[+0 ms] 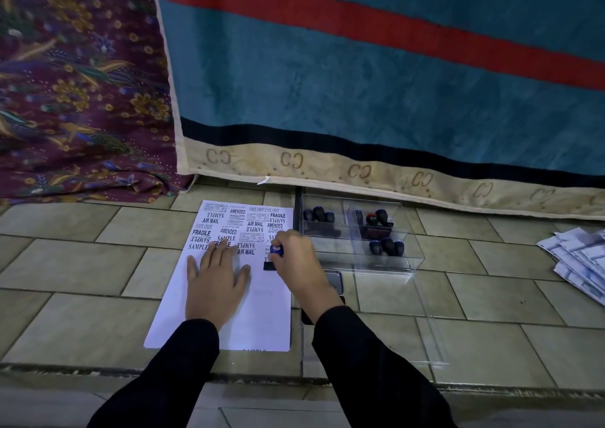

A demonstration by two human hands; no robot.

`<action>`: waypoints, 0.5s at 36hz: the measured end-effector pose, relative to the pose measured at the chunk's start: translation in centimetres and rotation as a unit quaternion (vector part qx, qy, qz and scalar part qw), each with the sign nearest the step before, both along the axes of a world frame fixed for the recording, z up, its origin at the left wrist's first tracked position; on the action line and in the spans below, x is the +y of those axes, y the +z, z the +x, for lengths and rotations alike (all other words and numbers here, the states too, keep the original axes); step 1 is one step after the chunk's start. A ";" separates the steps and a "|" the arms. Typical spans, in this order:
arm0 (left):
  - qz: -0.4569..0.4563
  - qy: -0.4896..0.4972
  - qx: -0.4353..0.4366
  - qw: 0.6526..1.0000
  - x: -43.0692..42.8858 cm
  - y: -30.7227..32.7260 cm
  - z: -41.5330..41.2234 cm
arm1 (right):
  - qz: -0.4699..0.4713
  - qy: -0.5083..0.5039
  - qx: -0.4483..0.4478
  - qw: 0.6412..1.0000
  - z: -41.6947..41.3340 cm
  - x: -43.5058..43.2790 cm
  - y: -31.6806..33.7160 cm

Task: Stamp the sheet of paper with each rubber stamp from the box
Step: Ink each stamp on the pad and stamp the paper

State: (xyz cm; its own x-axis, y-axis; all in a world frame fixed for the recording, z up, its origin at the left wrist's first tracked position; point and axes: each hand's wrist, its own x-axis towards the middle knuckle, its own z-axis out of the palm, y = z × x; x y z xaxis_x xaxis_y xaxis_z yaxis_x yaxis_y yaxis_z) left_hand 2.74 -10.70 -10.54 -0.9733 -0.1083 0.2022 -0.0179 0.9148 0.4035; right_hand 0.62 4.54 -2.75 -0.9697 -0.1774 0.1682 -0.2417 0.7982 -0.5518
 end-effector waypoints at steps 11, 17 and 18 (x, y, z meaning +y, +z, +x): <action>-0.001 -0.002 -0.002 1.000 0.0 0.0 0.0 | 0.014 -0.010 -0.013 1.000 0.1 0.1 0.0; -0.009 -0.002 0.002 1.000 0.1 0.1 0.0 | 0.020 -0.011 -0.029 0.999 0.2 0.0 -0.1; -0.009 0.000 0.002 1.000 0.1 0.1 0.0 | 0.021 -0.007 -0.025 0.999 0.4 0.1 -0.2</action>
